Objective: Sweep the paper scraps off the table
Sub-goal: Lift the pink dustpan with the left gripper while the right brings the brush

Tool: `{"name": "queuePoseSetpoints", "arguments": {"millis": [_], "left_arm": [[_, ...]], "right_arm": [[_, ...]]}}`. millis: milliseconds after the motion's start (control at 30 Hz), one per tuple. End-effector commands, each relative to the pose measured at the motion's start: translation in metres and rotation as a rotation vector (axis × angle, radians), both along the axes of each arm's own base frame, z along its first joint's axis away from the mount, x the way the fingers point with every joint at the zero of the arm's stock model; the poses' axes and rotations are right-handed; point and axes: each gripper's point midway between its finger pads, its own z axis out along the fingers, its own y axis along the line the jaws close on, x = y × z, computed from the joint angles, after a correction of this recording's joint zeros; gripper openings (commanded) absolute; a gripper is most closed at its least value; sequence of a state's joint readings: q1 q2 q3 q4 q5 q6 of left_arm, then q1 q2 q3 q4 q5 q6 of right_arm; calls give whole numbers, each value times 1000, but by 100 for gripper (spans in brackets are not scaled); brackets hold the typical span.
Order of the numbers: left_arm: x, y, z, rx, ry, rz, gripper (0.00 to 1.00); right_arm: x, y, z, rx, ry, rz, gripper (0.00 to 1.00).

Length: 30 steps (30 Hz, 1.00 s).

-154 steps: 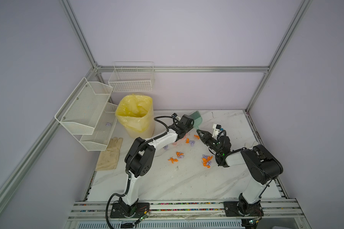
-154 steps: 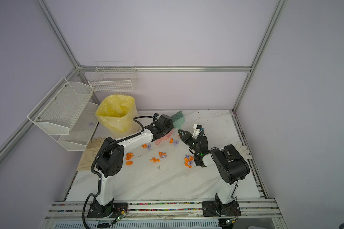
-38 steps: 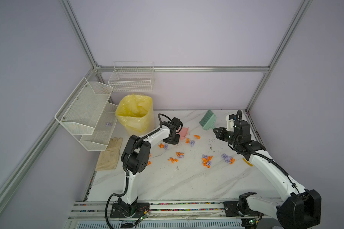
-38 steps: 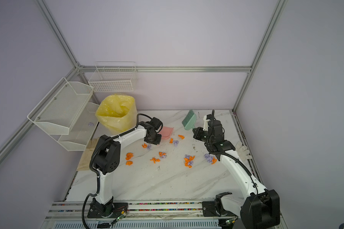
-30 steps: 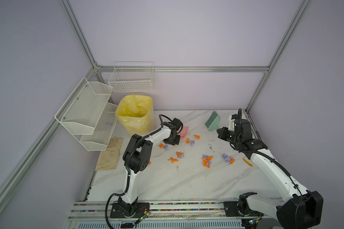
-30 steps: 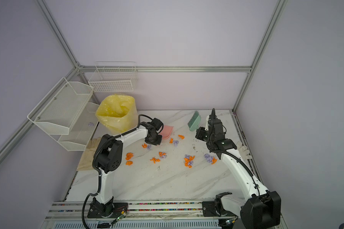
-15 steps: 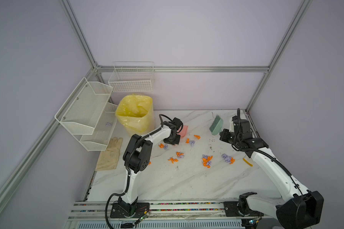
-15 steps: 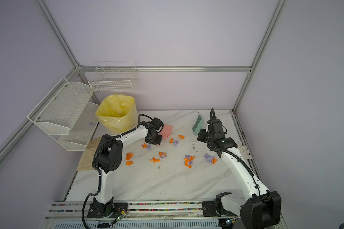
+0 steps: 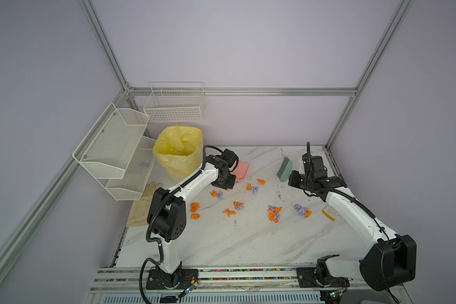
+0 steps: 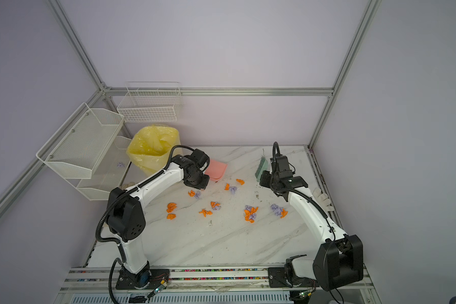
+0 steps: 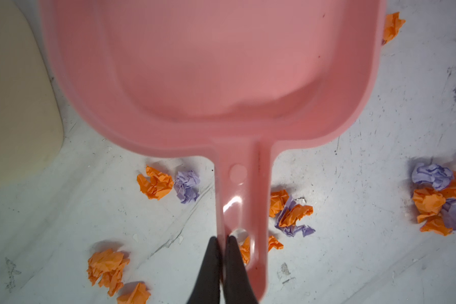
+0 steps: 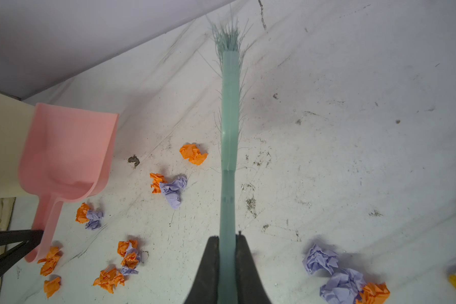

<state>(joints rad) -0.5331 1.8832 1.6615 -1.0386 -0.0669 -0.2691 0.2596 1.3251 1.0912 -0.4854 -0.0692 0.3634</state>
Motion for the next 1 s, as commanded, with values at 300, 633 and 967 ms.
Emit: {"name": "queuePoseSetpoints", "arguments": {"millis": [300,633,967], "left_arm": [[-60,0,-14,10,178,-108,0],[-75,7,-15,94,210,-147,0],[-98,7,-14,61,253,-166,0]], "right_arm": [[13,7,9,-159,-35,7,0],[22,46,-8,-286,-3,89,0],[27,51,-13,-296,0,117,0]]}}
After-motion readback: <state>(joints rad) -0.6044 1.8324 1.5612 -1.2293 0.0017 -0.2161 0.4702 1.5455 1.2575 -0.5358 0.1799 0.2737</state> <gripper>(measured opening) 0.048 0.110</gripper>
